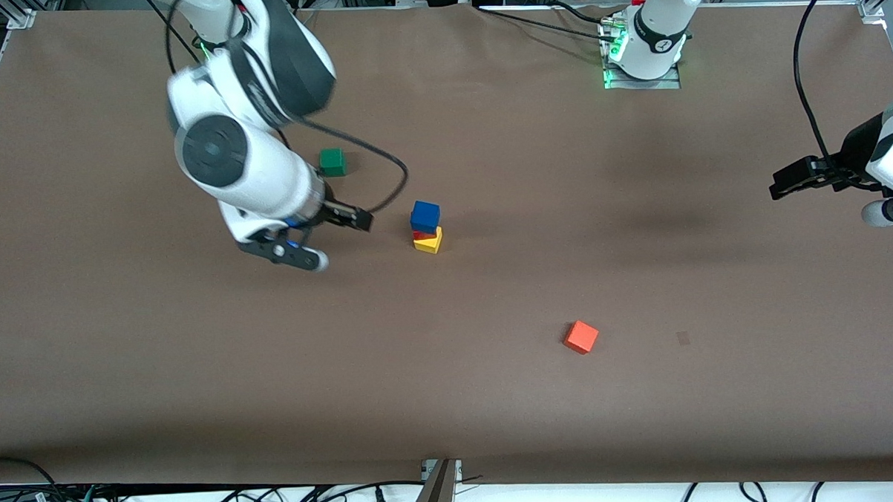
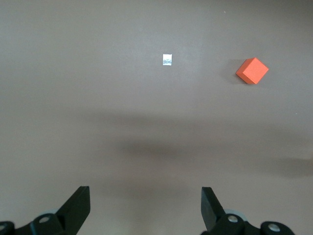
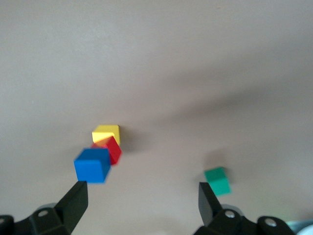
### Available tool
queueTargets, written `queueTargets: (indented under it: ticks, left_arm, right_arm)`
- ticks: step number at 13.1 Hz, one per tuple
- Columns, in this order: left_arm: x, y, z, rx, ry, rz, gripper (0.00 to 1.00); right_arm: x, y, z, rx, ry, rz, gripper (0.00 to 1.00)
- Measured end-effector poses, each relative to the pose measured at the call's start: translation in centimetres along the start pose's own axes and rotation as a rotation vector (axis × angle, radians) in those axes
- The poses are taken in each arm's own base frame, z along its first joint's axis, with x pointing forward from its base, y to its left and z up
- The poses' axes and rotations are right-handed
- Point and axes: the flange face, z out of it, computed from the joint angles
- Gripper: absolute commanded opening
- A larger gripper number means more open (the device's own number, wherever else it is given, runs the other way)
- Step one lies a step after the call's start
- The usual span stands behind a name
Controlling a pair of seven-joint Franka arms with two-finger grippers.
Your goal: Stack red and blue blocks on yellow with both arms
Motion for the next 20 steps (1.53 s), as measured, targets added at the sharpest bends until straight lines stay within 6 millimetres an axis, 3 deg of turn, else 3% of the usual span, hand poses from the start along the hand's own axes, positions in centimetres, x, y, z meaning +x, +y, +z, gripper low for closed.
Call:
queueTargets:
  ticks: [4, 6, 8, 12, 17, 20]
  left_arm:
    - [0.0, 0.0, 0.0, 0.0, 0.0, 0.0, 1.0]
    - [0.0, 0.0, 0.0, 0.0, 0.0, 0.0, 1.0]
    - [0.0, 0.0, 0.0, 0.0, 0.0, 0.0, 1.0]
    - [0.0, 0.0, 0.0, 0.0, 0.0, 0.0, 1.0]
    - [0.0, 0.0, 0.0, 0.0, 0.0, 0.0, 1.0]
    - [0.0, -0.1, 0.0, 0.0, 0.0, -0.001, 1.0]
  right_arm:
    - [1.5, 8.9, -6.4, -0.011, -0.013, -0.116, 1.0]
    - [1.8, 13.2, -7.9, -0.004, -0.02, -0.144, 1.0]
    - [1.1, 16.4, -8.1, -0.032, 0.015, -0.174, 1.0]
    - [-0.7, 20.0, -7.5, -0.026, 0.061, -0.248, 1.0]
    - [1.5, 24.9, -8.2, -0.021, 0.078, -0.321, 1.0]
    - [1.9, 25.9, -8.4, -0.028, 0.086, -0.332, 1.0]
